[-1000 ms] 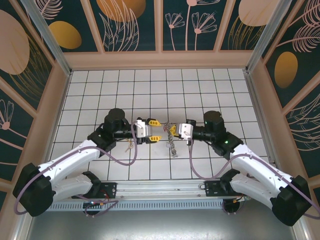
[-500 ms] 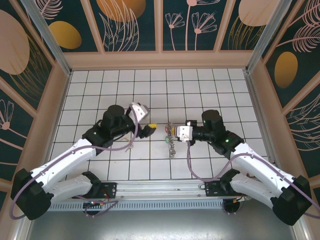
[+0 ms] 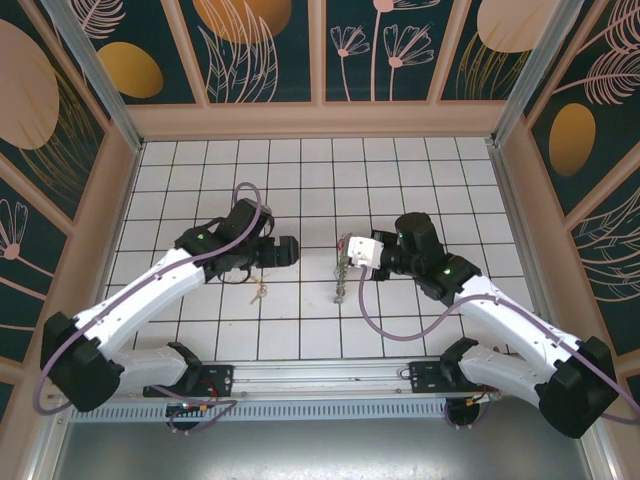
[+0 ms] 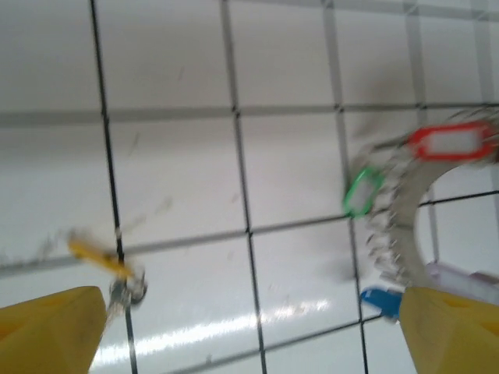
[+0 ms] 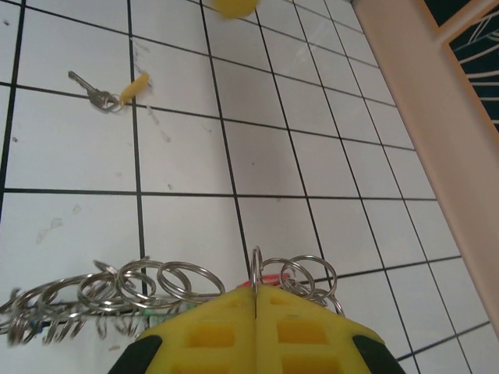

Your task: Put the keys on the keyring

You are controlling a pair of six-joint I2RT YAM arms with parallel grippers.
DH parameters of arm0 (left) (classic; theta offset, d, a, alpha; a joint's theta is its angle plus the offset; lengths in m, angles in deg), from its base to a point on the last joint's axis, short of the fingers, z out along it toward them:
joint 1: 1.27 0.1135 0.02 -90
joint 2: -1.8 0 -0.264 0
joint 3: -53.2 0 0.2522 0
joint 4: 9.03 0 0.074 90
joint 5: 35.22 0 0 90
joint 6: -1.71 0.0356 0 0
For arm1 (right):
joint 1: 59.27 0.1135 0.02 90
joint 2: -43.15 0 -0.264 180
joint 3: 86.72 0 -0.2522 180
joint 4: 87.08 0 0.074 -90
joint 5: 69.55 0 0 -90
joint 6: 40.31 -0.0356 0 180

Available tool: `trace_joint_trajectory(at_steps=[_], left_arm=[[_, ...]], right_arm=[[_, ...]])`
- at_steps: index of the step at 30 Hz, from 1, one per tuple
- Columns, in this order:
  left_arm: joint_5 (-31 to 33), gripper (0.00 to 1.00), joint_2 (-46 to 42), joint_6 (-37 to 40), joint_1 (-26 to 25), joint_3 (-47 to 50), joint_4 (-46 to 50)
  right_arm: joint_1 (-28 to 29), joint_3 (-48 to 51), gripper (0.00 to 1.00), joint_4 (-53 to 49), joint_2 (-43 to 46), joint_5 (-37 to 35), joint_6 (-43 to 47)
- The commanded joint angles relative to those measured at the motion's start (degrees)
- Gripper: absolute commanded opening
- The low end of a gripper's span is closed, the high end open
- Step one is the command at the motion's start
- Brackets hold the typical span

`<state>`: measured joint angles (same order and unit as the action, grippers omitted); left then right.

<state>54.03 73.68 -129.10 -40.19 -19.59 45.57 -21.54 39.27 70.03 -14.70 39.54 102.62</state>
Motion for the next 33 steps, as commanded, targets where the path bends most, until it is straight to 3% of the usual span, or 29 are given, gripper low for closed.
trace_joint_trajectory(at_steps=[1, 5, 13, 20, 23, 26, 33], left_arm=[[-3.21, 0.89, 1.43, -10.34, 0.69, -0.19, 8.55], [-6.22, 0.82, 2.16, -14.18, 0.96, 2.14, 5.85], [-5.10, 0.56, 8.66, -16.14, 3.70, 5.12, 5.50], [-5.33, 0.55, 13.52, -13.52, 6.82, 7.82, 1.61], [-10.32, 0.38, 14.63, -5.00, 8.90, 9.60, -4.39], [-14.68, 0.44, 15.09, -0.86, 12.37, 11.61, -6.58], [-18.93, 0.42, 15.84, 6.85, 13.51, 12.54, -7.16]], right_arm=[[0.23, -2.23, 0.00, 0.01, -0.93, -0.53, -1.31], [0.29, -3.08, 0.00, -2.76, -1.91, 1.59, -0.22], [0.05, -1.46, 0.00, -2.91, -1.47, 3.02, -0.42], [-0.03, -0.90, 0.00, -2.17, -1.44, 3.50, -2.28], [-0.10, -1.10, 0.00, -1.71, -1.59, 3.84, -3.16], [0.01, -1.41, 0.00, -1.71, -1.56, 4.11, -4.25], [0.06, -1.52, 0.00, -2.44, -0.55, 3.70, -5.02]])
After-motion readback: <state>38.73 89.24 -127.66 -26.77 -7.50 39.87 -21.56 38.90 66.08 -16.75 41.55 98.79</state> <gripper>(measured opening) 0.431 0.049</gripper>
